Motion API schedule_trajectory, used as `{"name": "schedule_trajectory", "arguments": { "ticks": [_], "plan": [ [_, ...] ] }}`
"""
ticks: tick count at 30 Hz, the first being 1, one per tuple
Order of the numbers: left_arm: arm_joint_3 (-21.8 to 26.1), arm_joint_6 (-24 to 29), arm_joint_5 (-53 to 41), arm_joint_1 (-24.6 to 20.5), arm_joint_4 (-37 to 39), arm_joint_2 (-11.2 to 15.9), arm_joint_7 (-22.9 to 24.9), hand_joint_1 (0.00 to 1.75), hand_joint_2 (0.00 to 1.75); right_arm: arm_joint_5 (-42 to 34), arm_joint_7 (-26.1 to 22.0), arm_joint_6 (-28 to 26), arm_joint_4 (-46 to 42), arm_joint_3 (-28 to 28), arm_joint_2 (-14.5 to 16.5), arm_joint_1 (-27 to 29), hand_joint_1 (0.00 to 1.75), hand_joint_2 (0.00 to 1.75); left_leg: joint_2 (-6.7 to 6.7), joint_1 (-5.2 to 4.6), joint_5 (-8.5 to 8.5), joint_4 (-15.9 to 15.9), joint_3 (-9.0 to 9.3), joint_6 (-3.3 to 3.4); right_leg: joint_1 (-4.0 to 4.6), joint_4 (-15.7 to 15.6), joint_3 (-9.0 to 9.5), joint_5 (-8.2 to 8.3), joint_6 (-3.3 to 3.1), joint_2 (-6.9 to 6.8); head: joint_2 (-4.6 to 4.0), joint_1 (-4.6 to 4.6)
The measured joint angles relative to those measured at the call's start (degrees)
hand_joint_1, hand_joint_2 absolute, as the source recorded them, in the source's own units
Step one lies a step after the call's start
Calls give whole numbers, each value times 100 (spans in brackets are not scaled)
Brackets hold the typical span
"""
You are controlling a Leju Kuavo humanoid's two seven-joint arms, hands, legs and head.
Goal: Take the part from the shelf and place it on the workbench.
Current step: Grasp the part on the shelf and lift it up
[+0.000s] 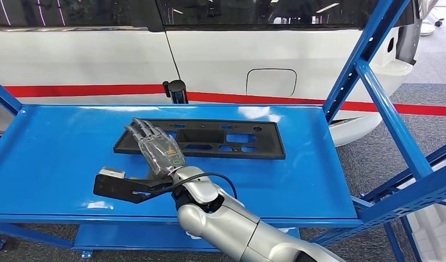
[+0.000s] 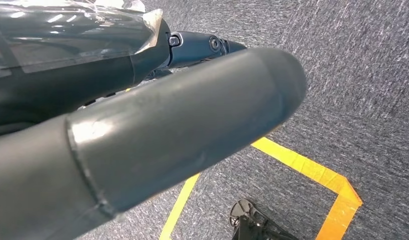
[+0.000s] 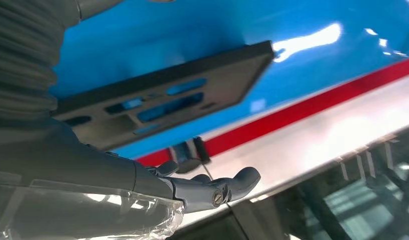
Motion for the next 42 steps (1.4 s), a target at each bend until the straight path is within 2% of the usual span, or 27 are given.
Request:
{"name": "schedule_trajectory", "arguments": {
  "ticks": [7, 14, 20, 21, 24, 25, 30, 42],
  "plan": [
    [-13, -4, -62, 2, 0, -5, -62, 0, 0, 254, 278, -112, 562, -14, -1, -35, 0, 175, 0, -2, 0, 0, 0, 0, 0, 0, -1, 0, 0, 0, 0, 1],
    [-140, 4, -234, 12, 0, -27, -243, 0, 0, 684, 578, -636, 1799, -336, -4, -306, 0, 175, 3, -9, 0, 2, 2, 0, -9, -1, 1, 2, 3, 2, 0, 1],
    [-157, 23, -241, 16, 0, -50, -284, 0, 0, 1361, 993, -1056, 2446, -449, -4, -465, 1, 175, 2, -8, 0, 2, 2, 0, -8, 0, 0, 2, 3, 2, 0, 0],
    [-157, 15, -240, 16, 0, -47, -306, 0, 0, 1459, 1070, -1102, 2527, -457, -4, -489, 37, 175, 3, -7, 0, 2, 1, 0, -8, 0, 0, 2, 3, 2, 0, 0],
    [-157, 1, -249, 17, 0, -40, -382, 0, 0, 1655, 1210, -1230, 2754, -495, -5, -561, 162, 175, 3, -8, 0, 2, 1, 0, -8, -1, 0, 2, 3, 2, 0, 1],
    [-157, -3, -257, 18, 0, -39, -403, 0, 0, 1685, 1231, -1264, 2815, -521, -7, -577, 171, 175, 3, -8, 0, 2, 1, 0, -8, -1, 0, 2, 3, 2, 0, 1],
    [-160, -15, -314, 22, 0, -31, -505, 0, 0, 1762, 1252, -1390, 2983, -658, -10, -596, 175, 175, 3, -9, 0, 3, 2, 0, -9, -1, 1, 2, 3, 2, 0, 1],
    [-244, 137, -376, 25, 0, -17, -1170, 0, 0, 2065, 1153, -1752, 3051, -973, -16, -570, 175, 175, 4, -8, 0, 2, 0, 0, -8, 0, -2, 2, 3, 4, 0, 1]
  ]
}}
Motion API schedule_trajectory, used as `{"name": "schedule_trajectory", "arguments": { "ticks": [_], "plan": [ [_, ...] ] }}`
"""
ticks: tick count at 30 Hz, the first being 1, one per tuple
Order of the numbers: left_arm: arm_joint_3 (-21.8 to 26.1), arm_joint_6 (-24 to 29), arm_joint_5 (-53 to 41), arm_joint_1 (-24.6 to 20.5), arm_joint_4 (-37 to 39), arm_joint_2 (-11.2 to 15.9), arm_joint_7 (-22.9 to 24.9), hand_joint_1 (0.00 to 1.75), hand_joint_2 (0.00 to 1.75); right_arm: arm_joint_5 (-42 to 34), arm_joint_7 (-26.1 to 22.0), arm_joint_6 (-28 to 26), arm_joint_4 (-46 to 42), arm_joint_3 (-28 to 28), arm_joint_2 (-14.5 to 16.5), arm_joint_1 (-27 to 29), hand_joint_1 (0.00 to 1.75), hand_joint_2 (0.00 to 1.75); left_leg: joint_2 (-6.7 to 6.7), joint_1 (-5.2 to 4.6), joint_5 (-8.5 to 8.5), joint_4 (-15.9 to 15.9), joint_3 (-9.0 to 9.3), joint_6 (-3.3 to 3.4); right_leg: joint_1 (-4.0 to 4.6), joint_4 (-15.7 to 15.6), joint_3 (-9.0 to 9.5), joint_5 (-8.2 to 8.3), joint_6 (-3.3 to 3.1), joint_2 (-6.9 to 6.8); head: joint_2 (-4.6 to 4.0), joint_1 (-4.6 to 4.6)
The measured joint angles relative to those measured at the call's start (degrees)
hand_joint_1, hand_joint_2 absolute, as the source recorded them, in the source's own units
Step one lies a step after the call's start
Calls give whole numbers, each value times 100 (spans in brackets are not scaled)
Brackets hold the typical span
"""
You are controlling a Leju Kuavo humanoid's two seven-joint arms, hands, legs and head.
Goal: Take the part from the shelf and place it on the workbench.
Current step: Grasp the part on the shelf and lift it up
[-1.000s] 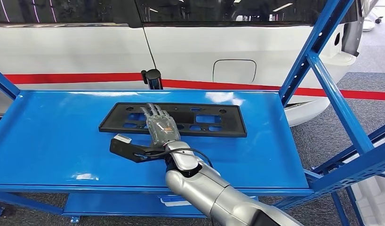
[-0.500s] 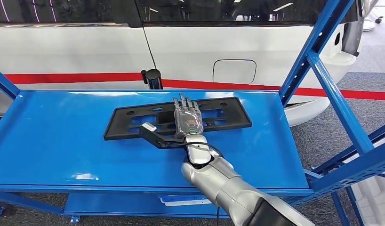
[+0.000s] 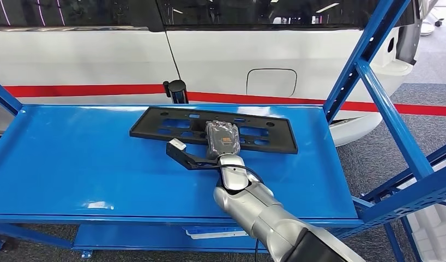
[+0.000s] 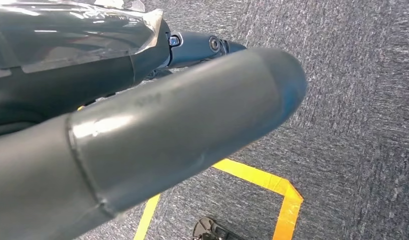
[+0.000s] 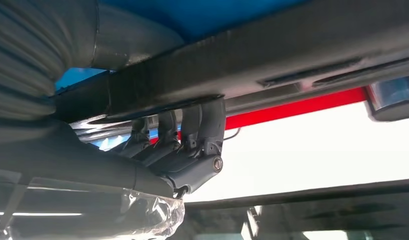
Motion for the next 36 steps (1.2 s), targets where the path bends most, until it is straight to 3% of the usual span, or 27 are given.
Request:
{"name": "schedule_trajectory", "arguments": {
  "ticks": [3, 7, 12, 16, 20, 24, 28, 32, 36],
  "plan": [
    [-4, -15, 26, 2, 0, 0, -196, 0, 0, 87, -51, -98, -21, -91, -4, 19, 175, 175, 1, 0, 0, 0, 0, 0, 0, 0, 0, 0, 0, 0, 0, 1],
    [-1, 110, 93, 3, 0, -6, -882, 0, 0, 736, -449, -322, -459, -561, -47, 201, 175, 175, 1, 0, 0, 0, -1, 0, 0, 0, 0, 0, 0, 0, 0, 0],
    [57, -236, 347, 11, 0, -30, -1314, 0, 0, 2303, -1438, 48, -2475, -1886, -76, 922, 175, 175, -5, 4, 0, 0, -17, 0, 3, 1, -15, 0, 0, -4, 0, 0],
    [242, -595, 554, 19, 0, -39, -1568, 0, 175, 2572, -2123, 356, -4222, -2544, -8, 1303, 175, 175, 7, 3, 0, -1, -24, 0, 1, 1, -21, -1, 0, 8, 0, 0],
    [294, -771, 554, -7, 0, -13, -1673, 0, 175, 2587, -2282, 487, -5197, -2554, 24, 1389, 175, 175, 20, 2, -2, -1, -22, 1, 0, 0, -22, 0, 0, 18, 0, 0],
    [346, -901, 608, -13, 0, 8, -1669, 0, 175, 2420, -2277, 550, -5643, -2449, 25, 1391, 175, 175, 20, 3, -2, -1, -21, 1, 0, 0, -22, 0, 0, 19, 0, -1],
    [416, -996, 687, -18, 0, 13, -1580, 0, 175, 2220, -2286, 604, -5815, -2328, 25, 1390, 175, 175, 19, 4, -2, -1, -21, 1, 1, 0, -22, 0, 0, 18, 0, 0],
    [561, -1606, 968, -20, 0, 14, -1452, 0, 175, 1621, -2368, 645, -5830, -2205, 25, 1382, 175, 175, 20, 5, -1, -2, -22, 0, 1, 1, -22, 0, 0, 19, 0, -1],
    [710, -1646, 1115, -21, 0, 3, -1379, 0, 175, 1213, -2378, 630, -5762, -2070, 25, 1364, 175, 175, 19, 3, -2, 0, -23, 1, -2, 0, -22, 0, 0, 18, 0, 1]
  ]
}}
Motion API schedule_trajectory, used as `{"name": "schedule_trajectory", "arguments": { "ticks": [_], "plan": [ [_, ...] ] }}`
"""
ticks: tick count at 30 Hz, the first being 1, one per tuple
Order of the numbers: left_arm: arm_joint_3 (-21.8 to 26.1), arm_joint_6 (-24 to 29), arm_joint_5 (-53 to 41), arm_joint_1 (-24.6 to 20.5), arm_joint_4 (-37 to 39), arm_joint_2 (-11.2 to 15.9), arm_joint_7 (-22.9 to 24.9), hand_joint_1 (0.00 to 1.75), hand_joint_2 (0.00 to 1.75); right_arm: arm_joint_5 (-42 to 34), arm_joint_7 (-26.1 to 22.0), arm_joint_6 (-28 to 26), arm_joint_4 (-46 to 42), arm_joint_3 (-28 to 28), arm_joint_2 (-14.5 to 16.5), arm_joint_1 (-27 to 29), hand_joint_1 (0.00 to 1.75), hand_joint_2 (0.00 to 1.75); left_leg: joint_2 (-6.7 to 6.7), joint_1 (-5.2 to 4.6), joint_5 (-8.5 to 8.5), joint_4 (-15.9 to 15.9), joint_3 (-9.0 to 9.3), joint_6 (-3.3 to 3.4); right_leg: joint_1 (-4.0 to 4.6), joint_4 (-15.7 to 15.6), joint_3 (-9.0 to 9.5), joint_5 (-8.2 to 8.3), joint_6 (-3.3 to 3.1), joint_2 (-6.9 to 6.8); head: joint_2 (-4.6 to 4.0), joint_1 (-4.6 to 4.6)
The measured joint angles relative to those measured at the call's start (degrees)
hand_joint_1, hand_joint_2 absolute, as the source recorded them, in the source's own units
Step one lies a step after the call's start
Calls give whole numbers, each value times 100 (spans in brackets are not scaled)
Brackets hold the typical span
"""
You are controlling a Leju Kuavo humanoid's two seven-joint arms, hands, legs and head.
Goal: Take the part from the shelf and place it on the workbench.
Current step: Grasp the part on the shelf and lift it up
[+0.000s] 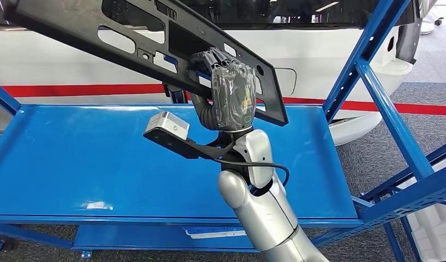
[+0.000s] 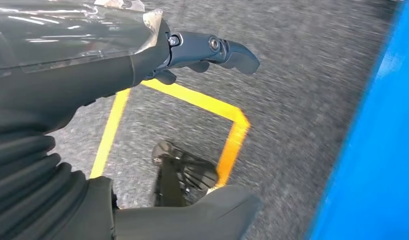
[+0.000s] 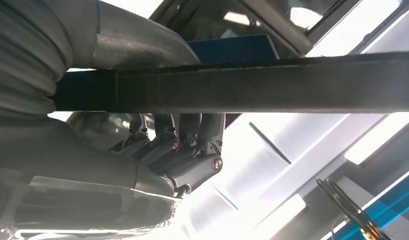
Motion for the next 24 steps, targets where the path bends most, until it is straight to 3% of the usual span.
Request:
{"name": "schedule_trajectory", "arguments": {
  "ticks": [12, 16, 17, 19, 21, 22, 24],
  "plan": [
    [356, 460, 215, -13, 0, 11, 500, 0, 175, -560, 254, 8, 254, 877, 0, -291, 175, 175, -4, -40, -13, 44, -14, 32, -53, -6, 1, 19, 29, -3, 0, -3],
    [422, 491, 244, -32, 0, 14, 585, 0, 175, -652, 336, 5, 301, 1077, -1, -404, 175, 175, 13, -18, 127, -44, 6, 148, -48, 25, -46, 14, 134, -7, 0, 0],
    [430, 498, 250, -42, 0, 13, 604, 0, 175, -674, 358, 4, 311, 1113, -4, -444, 175, 175, 24, 3, 177, -93, 13, 184, -39, 192, -132, -87, 130, -11, 0, 9],
    [441, 546, 199, -48, 0, 13, 645, 0, 175, -720, 412, 3, 340, 1187, -9, -509, 175, 175, 35, 24, 219, -129, 7, 220, -48, 883, -435, -402, 94, -20, 0, 25],
    [421, 632, 15, -43, 0, 16, 706, 0, 175, -771, 484, -1, 379, 1250, -10, -530, 175, 175, 40, 26, 219, -123, -1, 220, -78, 1523, -688, -577, 116, -22, 0, 28],
    [400, 672, -80, -43, 0, 19, 734, 0, 175, -794, 516, -3, 401, 1277, -10, -541, 175, 175, 36, 29, 214, -114, 1, 212, -96, 1564, -691, -539, 160, -26, 0, 30],
    [365, 727, -169, -48, 0, 22, 782, 0, 175, -831, 552, -5, 435, 1324, -9, -580, 175, 175, 18, 41, 172, -67, 5, 160, -134, 987, -408, -250, 265, -49, 0, 31]
  ]
}}
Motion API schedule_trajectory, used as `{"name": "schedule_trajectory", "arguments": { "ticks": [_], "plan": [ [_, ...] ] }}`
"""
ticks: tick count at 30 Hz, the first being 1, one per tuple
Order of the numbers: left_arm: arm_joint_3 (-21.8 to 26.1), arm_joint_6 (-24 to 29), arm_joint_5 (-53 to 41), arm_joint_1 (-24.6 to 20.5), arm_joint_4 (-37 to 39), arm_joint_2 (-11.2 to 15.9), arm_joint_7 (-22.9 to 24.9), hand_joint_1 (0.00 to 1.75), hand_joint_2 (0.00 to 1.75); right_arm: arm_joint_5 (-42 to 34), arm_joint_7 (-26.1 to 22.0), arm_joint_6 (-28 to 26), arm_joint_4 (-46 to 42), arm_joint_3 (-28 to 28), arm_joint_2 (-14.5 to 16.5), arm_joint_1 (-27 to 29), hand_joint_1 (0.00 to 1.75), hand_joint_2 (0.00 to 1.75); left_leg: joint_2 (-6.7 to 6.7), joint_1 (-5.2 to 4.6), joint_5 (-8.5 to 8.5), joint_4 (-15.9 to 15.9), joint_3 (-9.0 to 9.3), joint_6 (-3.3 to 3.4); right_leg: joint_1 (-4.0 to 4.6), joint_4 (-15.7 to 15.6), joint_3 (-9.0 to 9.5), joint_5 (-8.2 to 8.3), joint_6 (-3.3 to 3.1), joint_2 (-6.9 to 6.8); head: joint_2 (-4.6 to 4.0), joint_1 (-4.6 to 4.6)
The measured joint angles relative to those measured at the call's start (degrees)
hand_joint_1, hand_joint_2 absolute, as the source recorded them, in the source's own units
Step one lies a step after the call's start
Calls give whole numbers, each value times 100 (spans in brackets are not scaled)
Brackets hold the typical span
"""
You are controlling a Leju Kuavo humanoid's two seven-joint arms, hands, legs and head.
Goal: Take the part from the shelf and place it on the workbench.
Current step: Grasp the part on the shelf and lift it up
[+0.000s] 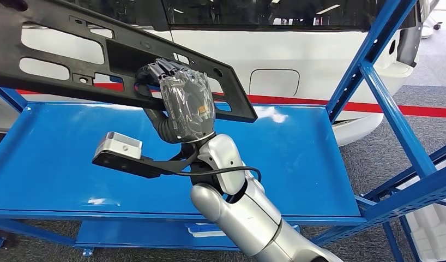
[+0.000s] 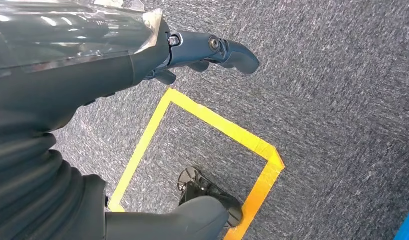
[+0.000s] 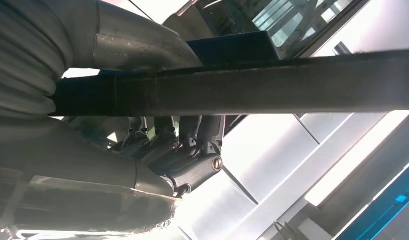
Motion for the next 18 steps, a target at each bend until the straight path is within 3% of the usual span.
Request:
{"name": "schedule_trajectory", "arguments": {
  "ticks": [2, 3, 5, 7, 9, 11, 12, 13, 14, 16, 18],
  "plan": [
    [0, 44, 16, -6, 0, 3, 32, 0, 175, -25, 7, -3, 19, 35, 0, -47, 175, 175, -10, -1, -68, 80, -47, -89, 15, -650, 355, 176, 25, -20, 0, 1],
    [2, 63, 24, -6, 0, 5, 44, 0, 175, -35, 13, -4, 26, 48, 2, -63, 175, 175, -11, -5, -92, 121, -75, -124, 25, -810, 436, 183, 10, -24, 0, 0],
    [3, 84, 25, -7, 0, 6, 55, 0, 175, -45, 28, -7, 42, 71, 7, -83, 175, 175, -10, 4, -98, 161, -115, -166, 47, -853, 434, 140, -38, -12, 0, -9],
    [3, 92, 26, -10, 0, 9, 58, 0, 175, -49, 40, -8, 51, 85, 9, -101, 175, 175, -10, 39, -197, 254, -161, -212, 12, -876, 419, 134, -83, -6, 0, -16],
    [3, 95, 26, -15, 0, 11, 58, 0, 175, -50, 47, -9, 54, 99, 10, -127, 175, 175, -10, 59, -511, 706, -361, -260, -11, -899, 412, 146, -149, -13, 0, -27],
    [3, 95, 24, -11, 0, 16, 64, 0, 175, -51, 52, -9, 69, 115, 8, -143, 175, 175, -11, 61, -865, 1475, -717, -295, 11, -899, 392, 159, -208, -21, 0, -34],
    [3, 95, 23, -8, 0, 22, 72, 0, 175, -56, 58, -9, 81, 125, 7, -145, 175, 175, -12, 62, -935, 1759, -855, -306, 22, -898, 381, 168, -220, -23, 0, -34],
    [3, 96, 22, -7, 0, 28, 86, 0, 175, -66, 69, -10, 93, 135, 7, -145, 175, 175, -12, 62, -887, 1848, -905, -310, 29, -898, 371, 179, -233, -24, 0, -34],
    [3, 97, 21, -7, 0, 36, 100, 0, 175, -84, 82, -14, 100, 146, 8, -148, 175, 175, -11, 63, -728, 1714, -848, -306, 32, -897, 364, 192, -242, -23, 0, -34],
    [3, 108, 21, -15, 0, 48, 122, 0, 175, -134, 104, -28, 104, 164, 9, -168, 175, 175, -14, 69, -310, 977, -491, -290, 39, -895, 356, 222, -231, -20, 0, -35],
    [3, 134, 23, -26, 0, 57, 131, 0, 175, -187, 114, -44, 103, 190, 9, -213, 175, 175, -32, 50, -99, 396, -222, -267, 57, -892, 332, 276, -170, -18, 0, -31]
  ]
}}
